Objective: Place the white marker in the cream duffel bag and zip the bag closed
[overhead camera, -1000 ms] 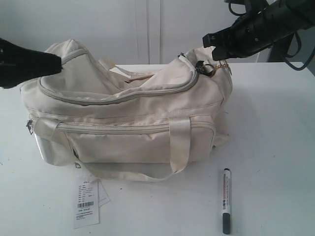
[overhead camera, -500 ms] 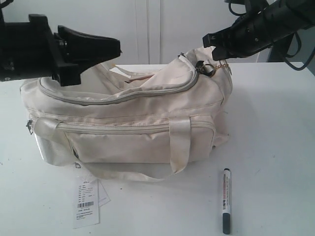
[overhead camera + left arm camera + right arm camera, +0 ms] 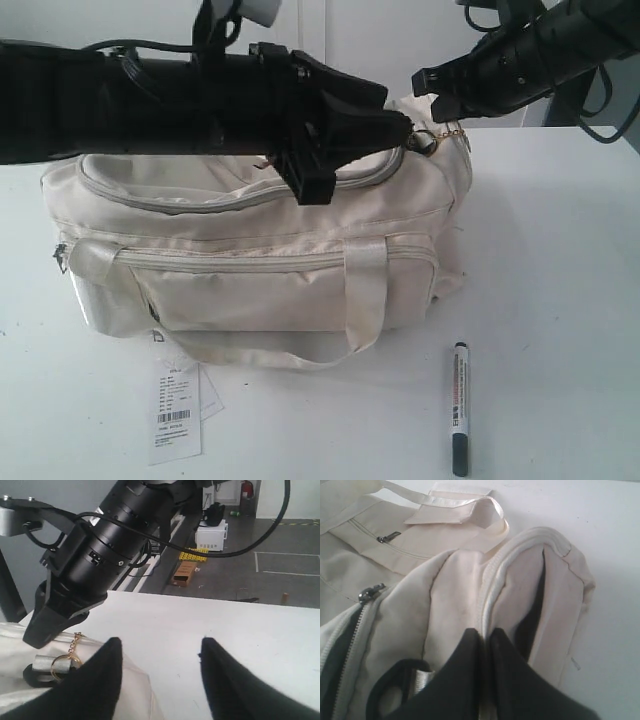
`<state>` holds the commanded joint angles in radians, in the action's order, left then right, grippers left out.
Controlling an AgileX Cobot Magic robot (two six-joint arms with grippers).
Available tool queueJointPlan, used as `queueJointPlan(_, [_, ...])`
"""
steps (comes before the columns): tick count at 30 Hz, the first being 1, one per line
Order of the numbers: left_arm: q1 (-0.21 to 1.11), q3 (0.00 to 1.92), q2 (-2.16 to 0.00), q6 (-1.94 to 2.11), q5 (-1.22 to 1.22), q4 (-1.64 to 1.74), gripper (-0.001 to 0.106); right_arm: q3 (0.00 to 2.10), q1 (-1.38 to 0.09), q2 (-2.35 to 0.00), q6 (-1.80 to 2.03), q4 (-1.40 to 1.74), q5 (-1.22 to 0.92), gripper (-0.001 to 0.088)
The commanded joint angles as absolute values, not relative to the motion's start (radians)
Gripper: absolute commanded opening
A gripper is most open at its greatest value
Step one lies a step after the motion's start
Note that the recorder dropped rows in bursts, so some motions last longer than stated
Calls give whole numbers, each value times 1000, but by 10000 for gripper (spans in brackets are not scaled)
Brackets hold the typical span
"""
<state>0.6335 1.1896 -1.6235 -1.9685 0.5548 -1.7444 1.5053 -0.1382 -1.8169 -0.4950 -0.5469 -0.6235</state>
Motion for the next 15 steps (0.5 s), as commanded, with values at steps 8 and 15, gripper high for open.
queueJointPlan(8, [652,1294,-1748,-2016,455,-1744,620,1505,-138,-1817,-495,-547,-624,0])
queueJointPlan(15, [652,1342,-1815,-2114,408,-1744,613,1505,-138,-1817,-495,-547,-624,0])
